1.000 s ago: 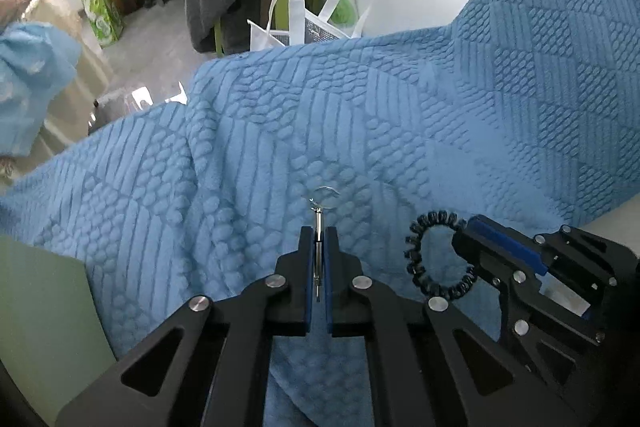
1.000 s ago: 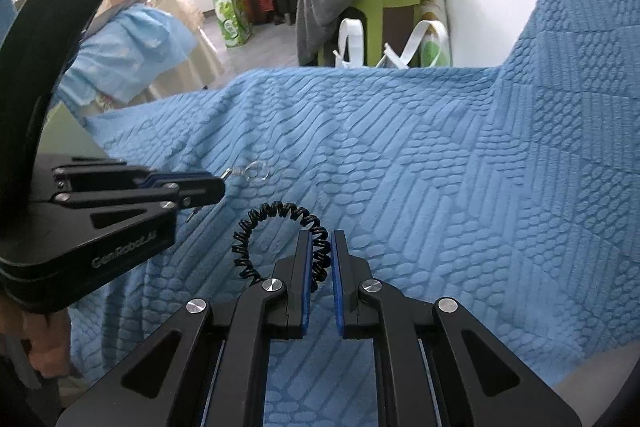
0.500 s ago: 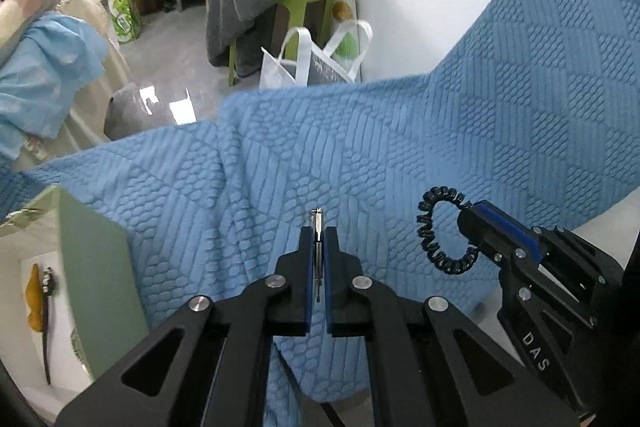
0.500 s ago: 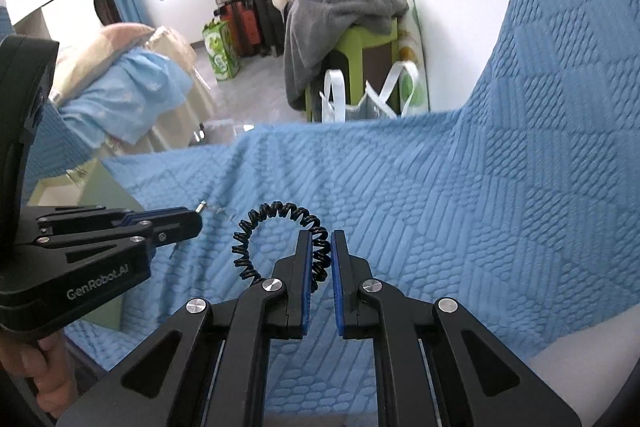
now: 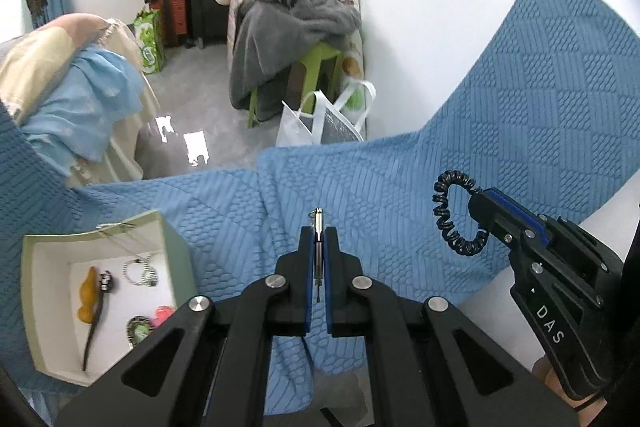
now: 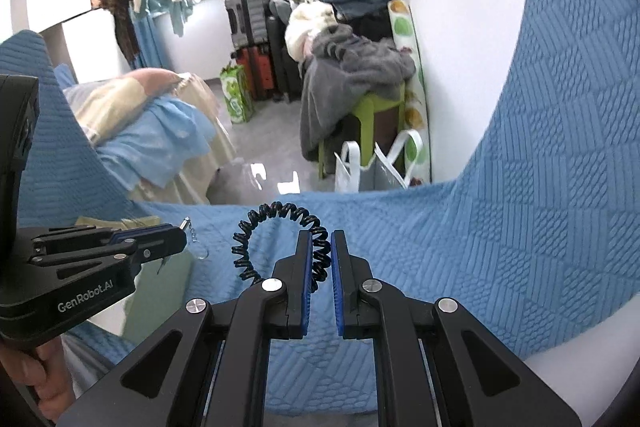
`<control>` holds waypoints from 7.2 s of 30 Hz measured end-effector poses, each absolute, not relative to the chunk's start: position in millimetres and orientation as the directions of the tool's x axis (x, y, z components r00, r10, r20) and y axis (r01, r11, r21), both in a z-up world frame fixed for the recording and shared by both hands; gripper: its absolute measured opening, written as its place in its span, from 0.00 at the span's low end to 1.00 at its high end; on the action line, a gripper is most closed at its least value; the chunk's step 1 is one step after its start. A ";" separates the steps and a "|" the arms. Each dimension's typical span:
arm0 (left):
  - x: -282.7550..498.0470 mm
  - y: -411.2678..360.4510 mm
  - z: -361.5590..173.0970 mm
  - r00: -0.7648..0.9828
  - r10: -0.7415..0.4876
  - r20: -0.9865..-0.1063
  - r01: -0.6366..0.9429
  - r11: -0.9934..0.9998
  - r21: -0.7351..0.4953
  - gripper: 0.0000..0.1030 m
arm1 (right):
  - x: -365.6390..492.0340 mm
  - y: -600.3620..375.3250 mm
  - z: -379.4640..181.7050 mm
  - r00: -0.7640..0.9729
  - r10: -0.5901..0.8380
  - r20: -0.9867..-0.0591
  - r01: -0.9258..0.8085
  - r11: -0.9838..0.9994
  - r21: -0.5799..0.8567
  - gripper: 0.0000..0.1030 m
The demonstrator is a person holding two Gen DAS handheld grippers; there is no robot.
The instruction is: Organize jewelry
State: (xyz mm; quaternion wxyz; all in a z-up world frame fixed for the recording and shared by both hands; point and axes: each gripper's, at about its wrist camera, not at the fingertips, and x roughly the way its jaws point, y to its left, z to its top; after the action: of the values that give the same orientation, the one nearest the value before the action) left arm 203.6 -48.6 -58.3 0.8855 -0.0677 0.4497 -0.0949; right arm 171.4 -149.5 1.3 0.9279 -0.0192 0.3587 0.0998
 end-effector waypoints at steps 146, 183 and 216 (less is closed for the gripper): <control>-29.0 100.2 1.5 0.692 0.066 -0.719 -0.194 0.976 -0.097 0.82 | -11.5 -63.3 24.1 0.699 0.347 -0.625 -0.359 0.927 0.113 0.85; -20.8 108.6 -0.3 0.650 0.110 -0.752 -0.246 0.967 -0.071 0.99 | 3.5 -61.3 30.3 0.721 0.294 -0.627 -0.332 0.941 0.061 1.00; -24.2 113.3 2.0 0.664 0.079 -0.744 -0.234 0.966 -0.106 0.99 | -3.4 -57.2 26.3 0.712 0.298 -0.636 -0.346 0.937 0.052 1.00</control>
State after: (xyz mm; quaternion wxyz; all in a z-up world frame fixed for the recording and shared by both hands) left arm -24.2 113.3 2.0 0.9069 -0.0966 0.4009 0.0862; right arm -3.4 -57.2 26.3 0.9244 -0.0356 0.3374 0.1741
